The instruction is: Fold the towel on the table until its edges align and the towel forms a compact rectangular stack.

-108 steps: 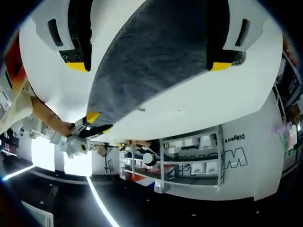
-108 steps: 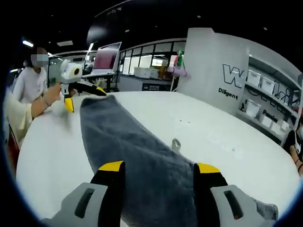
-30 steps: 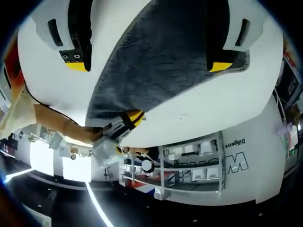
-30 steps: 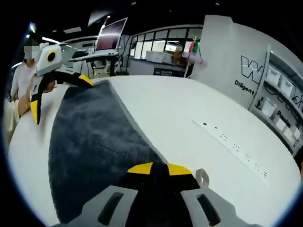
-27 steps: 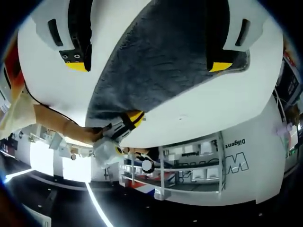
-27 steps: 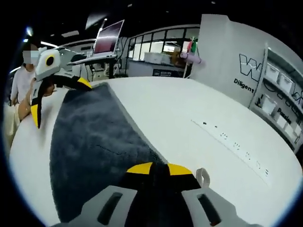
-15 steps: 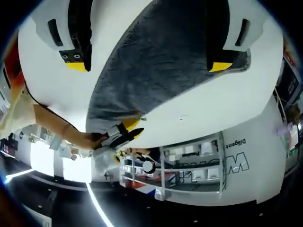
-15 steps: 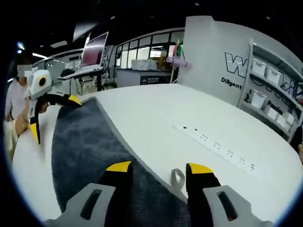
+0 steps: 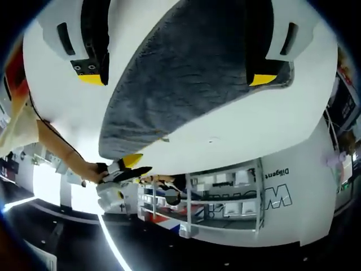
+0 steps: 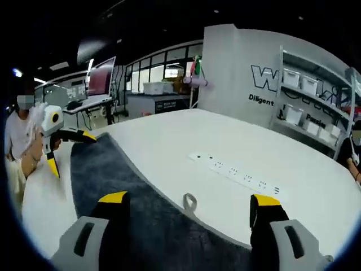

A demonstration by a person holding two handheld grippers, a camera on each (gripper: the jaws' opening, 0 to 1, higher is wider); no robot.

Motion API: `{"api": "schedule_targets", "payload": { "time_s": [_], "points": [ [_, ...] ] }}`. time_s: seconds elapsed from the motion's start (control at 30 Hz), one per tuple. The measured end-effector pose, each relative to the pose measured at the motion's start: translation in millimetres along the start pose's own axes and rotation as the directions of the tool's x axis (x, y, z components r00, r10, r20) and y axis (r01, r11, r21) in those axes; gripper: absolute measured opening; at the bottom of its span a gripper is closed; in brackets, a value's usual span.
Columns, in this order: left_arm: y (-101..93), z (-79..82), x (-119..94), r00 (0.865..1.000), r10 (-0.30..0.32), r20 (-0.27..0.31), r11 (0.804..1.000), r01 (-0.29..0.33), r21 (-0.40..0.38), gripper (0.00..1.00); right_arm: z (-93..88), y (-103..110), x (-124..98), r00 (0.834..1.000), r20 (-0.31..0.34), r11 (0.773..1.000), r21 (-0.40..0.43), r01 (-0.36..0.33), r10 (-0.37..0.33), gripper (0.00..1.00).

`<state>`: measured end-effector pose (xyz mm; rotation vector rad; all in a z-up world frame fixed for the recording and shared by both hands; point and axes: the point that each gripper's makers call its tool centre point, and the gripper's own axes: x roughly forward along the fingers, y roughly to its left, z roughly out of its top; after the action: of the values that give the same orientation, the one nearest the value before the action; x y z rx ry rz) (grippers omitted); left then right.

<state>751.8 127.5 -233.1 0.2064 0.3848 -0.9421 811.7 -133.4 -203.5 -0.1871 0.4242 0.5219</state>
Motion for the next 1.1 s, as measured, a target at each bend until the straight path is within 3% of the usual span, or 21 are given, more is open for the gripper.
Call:
{"api": "schedule_targets", "payload": {
  "time_s": [0.03,0.17,0.3,0.57,0.77,0.9,0.97,1.1],
  "points": [
    [-0.2,-0.6,0,1.0,0.0,-0.003,1.0,0.0,0.001,0.99,-5.1,-2,-5,1.0,-0.005,1.0,0.004,0.008,-0.007,1.0],
    [-0.2,-2.5,1,1.0,-0.001,-0.012,1.0,0.001,-0.004,0.99,-23.3,-10,-27,0.999,-0.022,0.999,-0.028,0.042,-0.042,0.99],
    [-0.4,4.2,-2,0.999,-0.023,0.026,0.998,0.024,-0.05,0.99,-43.2,-23,-53,0.994,-0.043,0.993,-0.064,0.098,-0.101,0.99],
    [9.9,3.3,-6,1.0,0.01,0.026,0.999,-0.008,-0.05,0.99,-67.9,-54,-111,0.985,-0.002,0.983,0.056,0.174,-0.174,0.99],
    [8.4,-2.7,-3,1.0,-0.003,0.01,0.998,0.004,-0.061,0.99,-93.3,-108,-160,0.947,0.002,0.938,0.139,0.318,-0.321,0.99],
    [9.9,-4.6,-2,1.0,-0.001,0.003,0.998,0.001,-0.059,0.99,-110.8,-126,-188,0.931,-0.007,0.916,0.176,0.359,-0.364,0.99],
    [10.5,-5.0,-3,1.0,-0.004,0.004,0.998,0.004,-0.066,0.99,-121.6,-137,-201,0.913,-0.014,0.895,0.194,0.402,-0.407,0.99],
    [11.5,-5.5,-3,1.0,-0.001,0.004,0.997,0.002,-0.074,0.99,-142.5,-145,-217,0.902,-0.037,0.877,0.218,0.427,-0.43,0.99]
  ]
}}
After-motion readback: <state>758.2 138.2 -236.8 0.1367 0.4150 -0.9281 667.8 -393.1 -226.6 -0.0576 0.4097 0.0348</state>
